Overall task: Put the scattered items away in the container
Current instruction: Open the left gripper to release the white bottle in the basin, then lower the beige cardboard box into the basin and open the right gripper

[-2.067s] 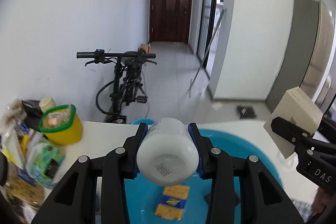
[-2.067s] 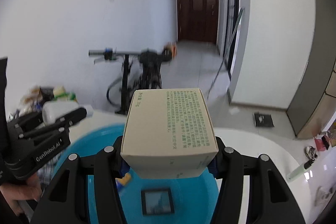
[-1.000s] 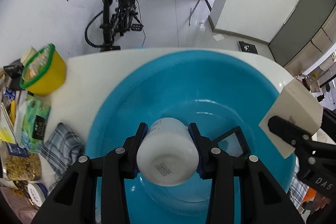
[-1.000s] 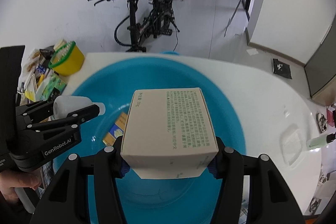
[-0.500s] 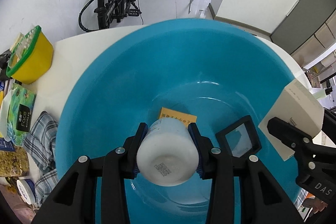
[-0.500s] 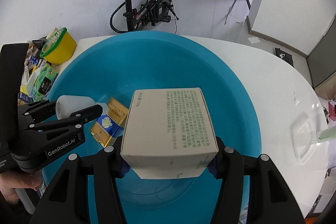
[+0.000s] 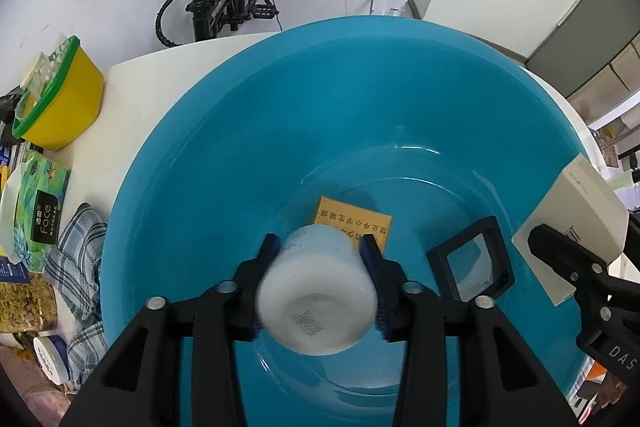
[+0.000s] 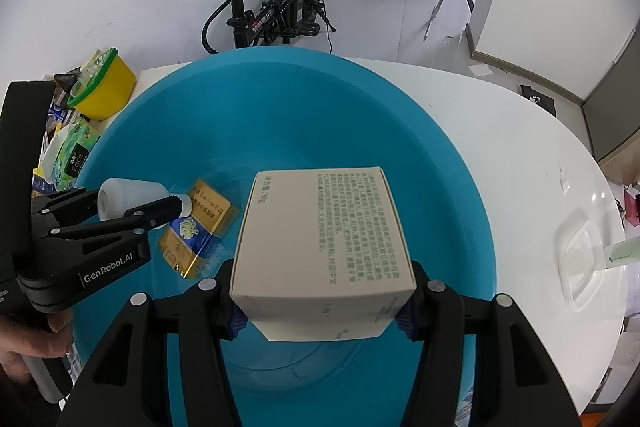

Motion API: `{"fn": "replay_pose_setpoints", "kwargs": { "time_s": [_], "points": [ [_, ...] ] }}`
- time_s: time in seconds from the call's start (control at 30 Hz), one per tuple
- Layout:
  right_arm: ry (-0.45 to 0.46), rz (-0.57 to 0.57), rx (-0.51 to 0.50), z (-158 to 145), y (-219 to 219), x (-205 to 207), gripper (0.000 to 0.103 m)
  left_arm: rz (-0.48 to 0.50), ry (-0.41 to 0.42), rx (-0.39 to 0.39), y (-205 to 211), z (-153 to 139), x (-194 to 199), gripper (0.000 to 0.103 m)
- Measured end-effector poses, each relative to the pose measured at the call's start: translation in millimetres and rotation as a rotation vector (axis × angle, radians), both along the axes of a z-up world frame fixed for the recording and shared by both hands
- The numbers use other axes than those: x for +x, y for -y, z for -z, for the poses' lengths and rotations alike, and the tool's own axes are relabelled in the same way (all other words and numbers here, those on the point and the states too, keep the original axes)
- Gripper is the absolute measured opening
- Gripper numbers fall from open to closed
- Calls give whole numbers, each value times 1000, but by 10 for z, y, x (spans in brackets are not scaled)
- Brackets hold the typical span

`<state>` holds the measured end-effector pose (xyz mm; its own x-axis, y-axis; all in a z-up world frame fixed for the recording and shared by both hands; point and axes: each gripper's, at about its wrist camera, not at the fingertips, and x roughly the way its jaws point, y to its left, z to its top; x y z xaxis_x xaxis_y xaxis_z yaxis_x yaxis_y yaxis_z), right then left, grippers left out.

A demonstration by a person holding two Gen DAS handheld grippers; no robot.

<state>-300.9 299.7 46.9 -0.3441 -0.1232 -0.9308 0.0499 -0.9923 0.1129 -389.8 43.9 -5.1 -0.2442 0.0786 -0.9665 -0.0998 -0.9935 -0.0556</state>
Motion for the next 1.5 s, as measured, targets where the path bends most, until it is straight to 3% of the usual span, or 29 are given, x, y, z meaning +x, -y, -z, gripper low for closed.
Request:
{"fn": "replay_pose_setpoints", "kwargs": {
  "time_s": [0.03, 0.43, 0.53, 1.13, 1.3, 1.5],
  "points": [
    [2, -1, 0, 9, 0, 1, 55, -3, -5, 4, 5, 2, -10, 67],
    [27, -15, 4, 99, 8, 20, 55, -44, -75, 20, 62, -188, -33, 69],
    [31, -23, 6, 117, 21, 35, 55, -51, -94, 25, 73, -204, -43, 79],
    [64, -15, 8, 320, 63, 36, 57, -81, -88, 47, 105, -155, -77, 79],
    [62, -14, 6, 336, 84, 30, 57, -61, -85, 23, 31, -119, -55, 79],
    [46, -15, 4, 328, 107, 17, 66, -81, -75, 43, 33, -87, -49, 79]
  ]
}}
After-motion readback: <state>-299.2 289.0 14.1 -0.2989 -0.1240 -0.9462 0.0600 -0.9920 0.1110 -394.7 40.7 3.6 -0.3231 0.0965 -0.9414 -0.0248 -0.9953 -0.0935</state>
